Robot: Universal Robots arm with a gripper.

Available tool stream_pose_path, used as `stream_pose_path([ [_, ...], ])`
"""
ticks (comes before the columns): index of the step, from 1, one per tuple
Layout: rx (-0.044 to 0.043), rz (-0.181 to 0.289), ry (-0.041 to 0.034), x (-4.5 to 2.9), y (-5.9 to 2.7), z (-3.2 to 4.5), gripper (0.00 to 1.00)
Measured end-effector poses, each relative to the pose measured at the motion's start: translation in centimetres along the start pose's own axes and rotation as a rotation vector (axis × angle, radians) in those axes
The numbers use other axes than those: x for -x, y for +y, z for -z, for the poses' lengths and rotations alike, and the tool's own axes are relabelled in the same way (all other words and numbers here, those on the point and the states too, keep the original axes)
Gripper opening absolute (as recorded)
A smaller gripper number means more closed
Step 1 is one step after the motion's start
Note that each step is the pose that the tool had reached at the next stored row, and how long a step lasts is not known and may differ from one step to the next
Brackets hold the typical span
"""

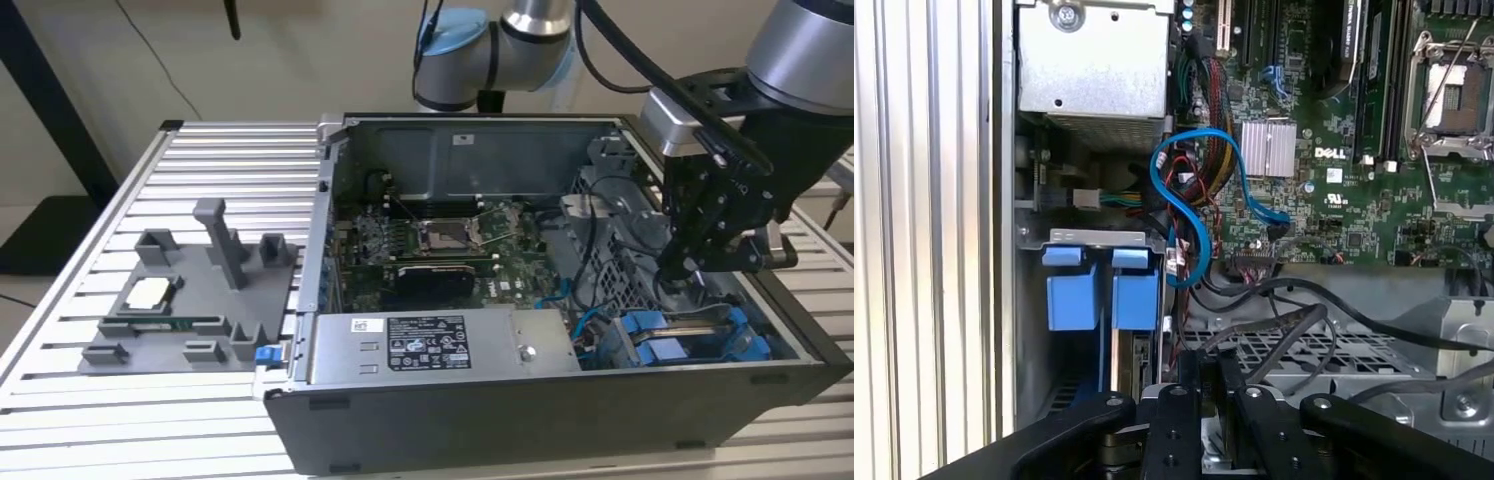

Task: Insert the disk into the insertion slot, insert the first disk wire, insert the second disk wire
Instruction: 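Insert the first disk wire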

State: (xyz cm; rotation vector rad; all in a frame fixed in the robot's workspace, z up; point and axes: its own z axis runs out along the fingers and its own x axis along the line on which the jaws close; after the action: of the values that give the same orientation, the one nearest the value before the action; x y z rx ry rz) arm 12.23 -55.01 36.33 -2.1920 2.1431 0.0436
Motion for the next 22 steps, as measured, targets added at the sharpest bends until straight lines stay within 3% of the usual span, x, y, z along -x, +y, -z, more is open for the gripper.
stream_pose_path([
  [8,0.0014,0.0,0.002,-0.06,-0.38,-0.42,0.19],
  [15,0.0335,-0.002,0.016,-0.6,-2.4,-0.58,0.19],
  [19,0.0446,-0.003,0.0191,-1.08,-3.11,-0.69,0.19],
  [22,0.0471,-0.003,0.0213,-1.18,-3.4,-0.82,0.19],
])
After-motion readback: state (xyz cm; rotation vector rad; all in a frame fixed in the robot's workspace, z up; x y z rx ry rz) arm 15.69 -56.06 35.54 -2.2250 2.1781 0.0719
